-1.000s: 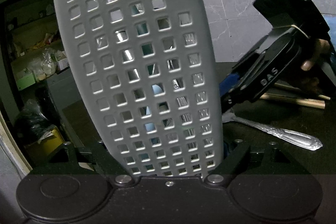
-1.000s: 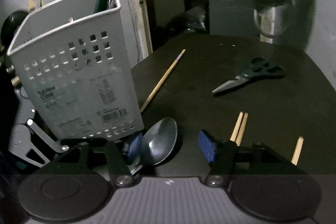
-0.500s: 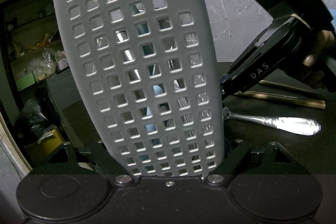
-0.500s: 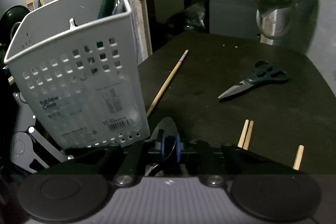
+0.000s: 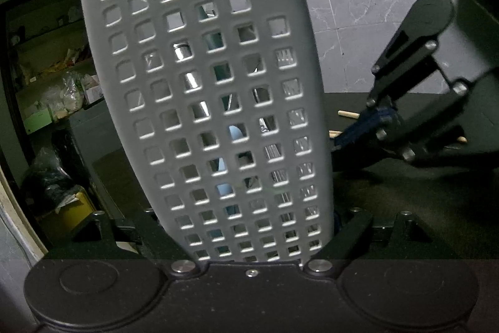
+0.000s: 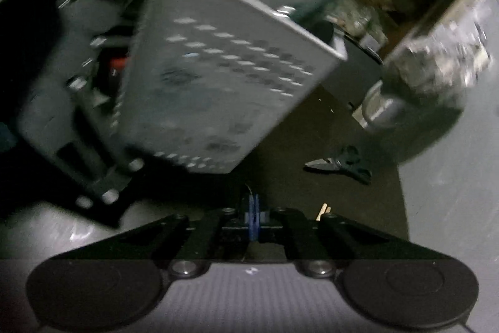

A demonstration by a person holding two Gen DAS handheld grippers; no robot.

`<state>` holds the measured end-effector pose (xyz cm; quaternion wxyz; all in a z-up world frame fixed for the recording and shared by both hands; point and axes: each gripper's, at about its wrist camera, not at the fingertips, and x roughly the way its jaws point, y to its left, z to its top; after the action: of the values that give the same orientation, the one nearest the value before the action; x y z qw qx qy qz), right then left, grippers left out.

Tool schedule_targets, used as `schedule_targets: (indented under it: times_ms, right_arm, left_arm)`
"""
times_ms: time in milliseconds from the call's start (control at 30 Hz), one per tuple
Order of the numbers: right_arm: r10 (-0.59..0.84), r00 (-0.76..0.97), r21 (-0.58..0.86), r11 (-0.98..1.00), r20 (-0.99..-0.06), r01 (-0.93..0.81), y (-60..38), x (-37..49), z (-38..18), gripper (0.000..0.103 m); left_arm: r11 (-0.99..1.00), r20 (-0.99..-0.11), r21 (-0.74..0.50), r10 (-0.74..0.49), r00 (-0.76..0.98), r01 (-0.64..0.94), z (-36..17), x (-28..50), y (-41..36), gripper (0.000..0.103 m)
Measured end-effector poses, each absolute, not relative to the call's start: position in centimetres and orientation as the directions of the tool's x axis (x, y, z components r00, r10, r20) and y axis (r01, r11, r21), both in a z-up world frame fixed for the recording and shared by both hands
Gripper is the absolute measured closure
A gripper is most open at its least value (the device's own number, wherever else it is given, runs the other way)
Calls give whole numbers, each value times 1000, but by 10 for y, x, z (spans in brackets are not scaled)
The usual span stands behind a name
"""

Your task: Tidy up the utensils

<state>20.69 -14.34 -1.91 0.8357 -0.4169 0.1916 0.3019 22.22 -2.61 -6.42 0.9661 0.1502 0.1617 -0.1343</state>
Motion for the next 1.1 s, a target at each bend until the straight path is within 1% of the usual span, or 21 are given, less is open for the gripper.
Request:
schedule_targets:
  times_ms: [133,233,300,500,600,700,867,1000,1100]
  right_arm:
    - [335,743,-596,447,-580,-667,-137,201,-23,100]
    - [328,737,-557,494,-591,-667,-138,208,-20,100]
    - [332,724,-509,539,-605,-672,-144,217,-15,100]
    - [358,665,-303,682,-655,-665,-173,245,0,101]
    - [373,644,-248,704,-668,-665,-182,251,3,101]
    - [376,638,-260,687,-672,-678,-181,248,3,101]
    - [353,648,-338,632,-675,-697,-169,235,-2,100]
    - [324,640,-353,622,-696,-699,-163,238,-10,99]
    - [322,642,-344,635,-696,-692,-163,237,-11,99]
  left_arm:
    - [920,-351,242,-214,912,309,-66,223,-23,18]
    - [920,-350,240,-216,911,311,-67,222,-21,18]
    - [920,-350,239,-217,911,311,-67,222,-21,18]
    - [920,-350,238,-218,911,312,-68,222,-20,18]
    - [920,-350,240,-217,911,311,-68,222,-20,18]
    - [920,-350,240,-217,911,311,-68,222,-20,18]
    - [920,-350,240,-217,911,311,-69,222,-20,18]
    - [920,-353,238,-217,910,312,-69,224,-20,18]
    - [920,-354,238,-217,910,312,-69,225,-21,18]
